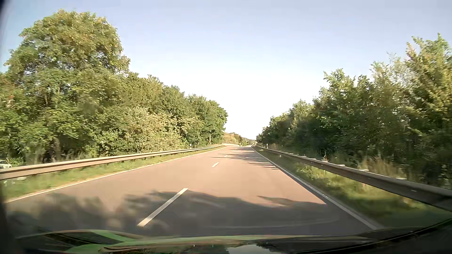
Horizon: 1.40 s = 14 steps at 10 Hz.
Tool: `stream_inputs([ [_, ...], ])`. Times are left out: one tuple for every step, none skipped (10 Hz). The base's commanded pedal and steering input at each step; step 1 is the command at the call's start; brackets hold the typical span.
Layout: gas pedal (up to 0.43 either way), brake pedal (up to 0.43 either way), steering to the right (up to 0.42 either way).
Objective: Follow the waypoints while adhering to traffic rules and regulations
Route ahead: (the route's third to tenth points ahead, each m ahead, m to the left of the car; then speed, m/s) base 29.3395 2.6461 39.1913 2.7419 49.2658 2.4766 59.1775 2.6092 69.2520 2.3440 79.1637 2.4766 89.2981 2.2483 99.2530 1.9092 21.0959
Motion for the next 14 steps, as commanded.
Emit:
stream_inputs([
  [0.157,0.000,0.000],
  [0.157,0.000,0.000],
  [0.157,0.000,0.000],
  [0.177,0.000,0.000],
  [0.189,0.000,-0.001],
  [0.197,0.000,0.000],
  [0.197,0.000,0.000],
  [0.197,0.000,0.000],
  [0.209,0.000,0.000],
  [0.209,0.000,0.000],
  [0.209,0.000,0.000],
  [0.209,0.000,0.000],
  [0.209,0.000,0.000],
  [0.209,0.000,0.000],
])
